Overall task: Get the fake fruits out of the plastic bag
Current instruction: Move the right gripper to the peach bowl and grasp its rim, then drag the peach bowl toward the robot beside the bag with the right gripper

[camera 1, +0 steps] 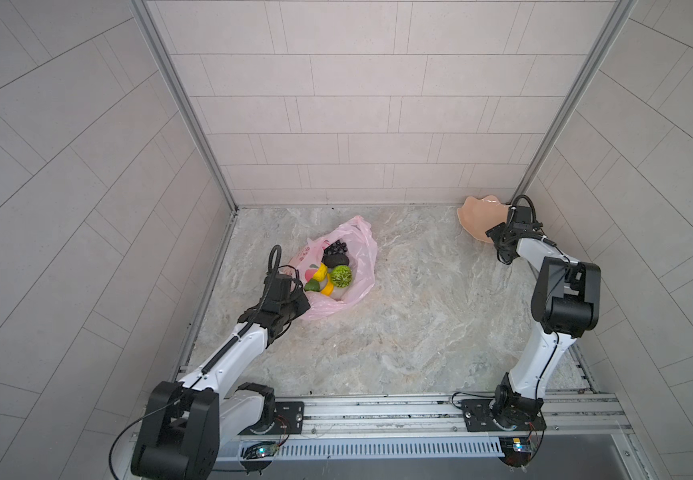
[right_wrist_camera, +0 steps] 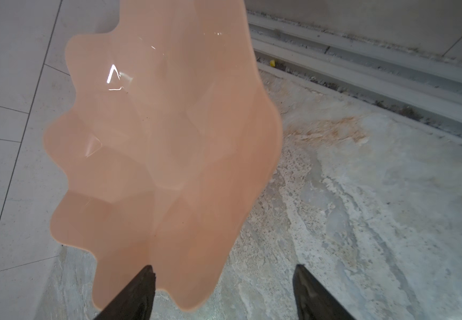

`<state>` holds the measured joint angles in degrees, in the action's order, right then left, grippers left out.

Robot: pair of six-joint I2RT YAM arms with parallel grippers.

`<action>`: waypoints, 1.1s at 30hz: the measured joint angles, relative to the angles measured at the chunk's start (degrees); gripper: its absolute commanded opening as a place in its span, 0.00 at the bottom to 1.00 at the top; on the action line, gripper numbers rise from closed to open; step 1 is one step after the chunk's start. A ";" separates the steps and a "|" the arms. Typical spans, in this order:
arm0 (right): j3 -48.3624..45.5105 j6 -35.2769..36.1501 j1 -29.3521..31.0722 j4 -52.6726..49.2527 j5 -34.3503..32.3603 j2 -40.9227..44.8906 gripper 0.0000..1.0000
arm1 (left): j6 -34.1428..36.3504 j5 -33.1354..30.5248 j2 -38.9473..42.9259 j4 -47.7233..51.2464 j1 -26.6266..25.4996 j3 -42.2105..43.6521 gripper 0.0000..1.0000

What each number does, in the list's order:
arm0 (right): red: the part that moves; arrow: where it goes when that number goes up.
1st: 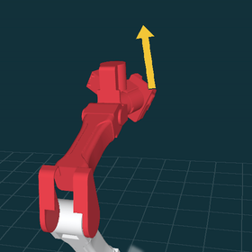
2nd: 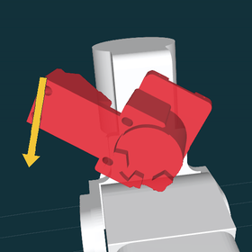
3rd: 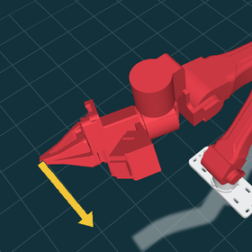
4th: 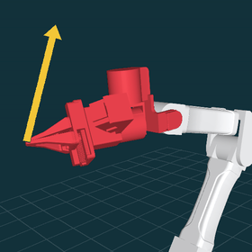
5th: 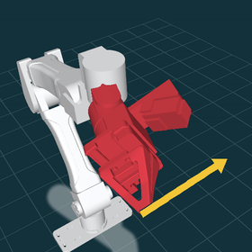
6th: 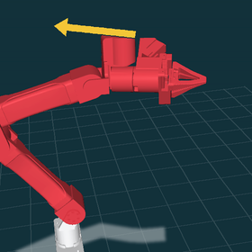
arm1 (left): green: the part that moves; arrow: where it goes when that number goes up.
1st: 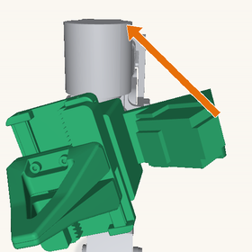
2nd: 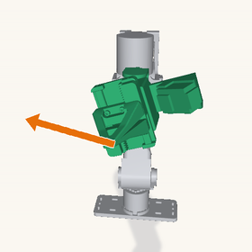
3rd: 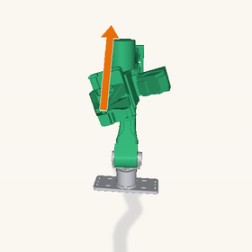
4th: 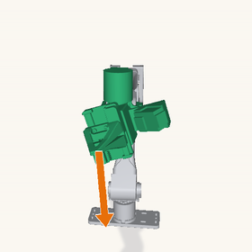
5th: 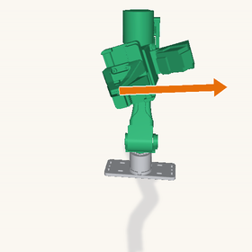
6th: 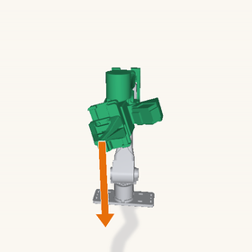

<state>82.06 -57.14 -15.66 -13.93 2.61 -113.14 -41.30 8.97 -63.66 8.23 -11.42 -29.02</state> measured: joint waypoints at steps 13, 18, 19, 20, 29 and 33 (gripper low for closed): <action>9.44 -5.57 -0.11 -0.90 4.98 -10.88 0.28 | 0.48 -0.20 -0.92 -0.07 0.00 -0.50 0.00; 9.81 -6.05 -0.15 -0.83 5.84 -10.91 0.16 | 0.70 -0.28 -0.98 -0.11 0.00 -0.63 0.00; 9.79 -6.25 -0.15 -0.79 6.05 -10.91 0.14 | 0.76 -0.33 -1.01 -0.11 0.00 -0.66 0.00; 9.75 -6.29 -0.15 -0.70 6.34 -10.91 0.11 | 0.85 -0.37 -1.03 -0.09 0.00 -0.66 0.00; 4.85 -6.75 -0.15 3.69 10.47 -7.56 0.00 | 0.96 -1.25 -1.18 -0.09 0.02 -0.66 0.00; 1.97 -6.71 -0.13 4.81 13.66 -5.99 0.00 | 1.09 -1.57 -1.18 -0.09 0.22 -0.66 0.00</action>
<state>84.03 -63.86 -15.79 -9.13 16.27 -119.13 -40.21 7.40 -64.84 8.14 -11.20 -29.67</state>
